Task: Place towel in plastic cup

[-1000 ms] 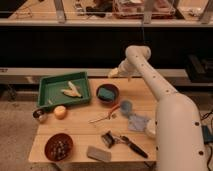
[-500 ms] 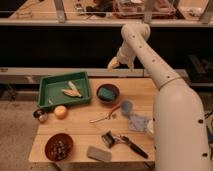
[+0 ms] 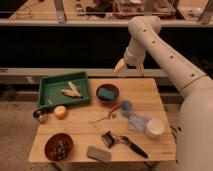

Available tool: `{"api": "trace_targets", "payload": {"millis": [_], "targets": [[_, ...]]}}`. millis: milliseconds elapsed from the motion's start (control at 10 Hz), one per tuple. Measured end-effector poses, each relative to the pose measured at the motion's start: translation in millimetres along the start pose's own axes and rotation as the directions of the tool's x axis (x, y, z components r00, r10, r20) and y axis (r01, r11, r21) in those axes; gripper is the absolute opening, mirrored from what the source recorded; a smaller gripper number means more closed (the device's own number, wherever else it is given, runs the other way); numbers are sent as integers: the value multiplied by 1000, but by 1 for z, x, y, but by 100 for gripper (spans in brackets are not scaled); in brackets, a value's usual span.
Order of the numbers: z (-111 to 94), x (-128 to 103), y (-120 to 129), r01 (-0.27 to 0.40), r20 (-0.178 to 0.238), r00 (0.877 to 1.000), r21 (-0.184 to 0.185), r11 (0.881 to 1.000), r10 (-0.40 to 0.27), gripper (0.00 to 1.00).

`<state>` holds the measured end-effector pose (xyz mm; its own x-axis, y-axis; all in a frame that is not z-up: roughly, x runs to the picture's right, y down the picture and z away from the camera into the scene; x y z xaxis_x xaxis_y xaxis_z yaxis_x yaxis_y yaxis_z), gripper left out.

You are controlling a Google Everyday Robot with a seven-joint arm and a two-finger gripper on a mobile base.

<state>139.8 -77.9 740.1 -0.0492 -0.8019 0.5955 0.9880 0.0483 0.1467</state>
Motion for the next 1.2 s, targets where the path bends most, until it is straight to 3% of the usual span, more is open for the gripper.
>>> {"api": "trace_targets", "payload": {"millis": [200, 700, 1000, 1200], "targets": [[4, -20, 23, -27, 3, 1000, 15, 1000, 27, 80], [4, -21, 23, -28, 2, 1000, 19, 999, 28, 80], [15, -34, 23, 81, 33, 996, 68, 994, -83, 80], [17, -57, 28, 175, 38, 983, 108, 979, -180, 80]]}}
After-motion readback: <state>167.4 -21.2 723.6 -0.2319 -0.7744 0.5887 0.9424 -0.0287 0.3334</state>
